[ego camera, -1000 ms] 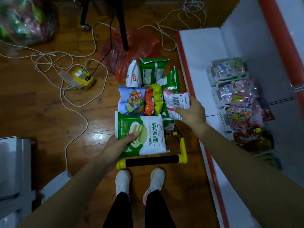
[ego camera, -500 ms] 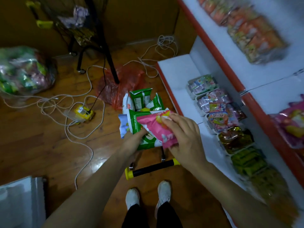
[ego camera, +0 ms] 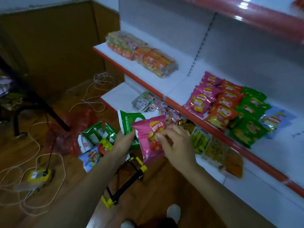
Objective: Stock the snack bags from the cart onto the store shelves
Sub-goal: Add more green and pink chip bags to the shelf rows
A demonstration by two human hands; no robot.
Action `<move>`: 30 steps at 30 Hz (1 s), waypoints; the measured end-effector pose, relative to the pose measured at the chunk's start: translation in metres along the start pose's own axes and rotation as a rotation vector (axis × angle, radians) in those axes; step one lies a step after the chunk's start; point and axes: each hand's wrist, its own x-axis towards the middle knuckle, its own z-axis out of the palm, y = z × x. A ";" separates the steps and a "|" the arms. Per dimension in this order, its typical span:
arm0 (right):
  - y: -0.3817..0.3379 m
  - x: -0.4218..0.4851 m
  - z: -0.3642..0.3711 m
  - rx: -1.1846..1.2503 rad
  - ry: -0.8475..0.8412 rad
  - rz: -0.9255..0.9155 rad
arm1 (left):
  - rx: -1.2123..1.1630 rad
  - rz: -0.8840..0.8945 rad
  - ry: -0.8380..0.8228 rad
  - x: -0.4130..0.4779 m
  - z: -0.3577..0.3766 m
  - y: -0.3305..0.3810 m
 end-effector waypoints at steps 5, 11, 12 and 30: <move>0.010 -0.002 -0.069 -0.125 -0.142 0.103 | 0.148 0.011 -0.195 -0.022 0.055 0.014; 0.015 -0.003 -0.143 0.002 -0.545 0.222 | 0.343 0.072 -0.379 -0.051 0.118 0.028; 0.018 -0.008 -0.157 0.083 -0.511 0.257 | 0.345 0.063 -0.398 -0.057 0.128 0.031; 0.111 -0.141 -0.344 1.059 0.674 0.875 | 0.198 0.020 -0.554 -0.206 0.329 0.003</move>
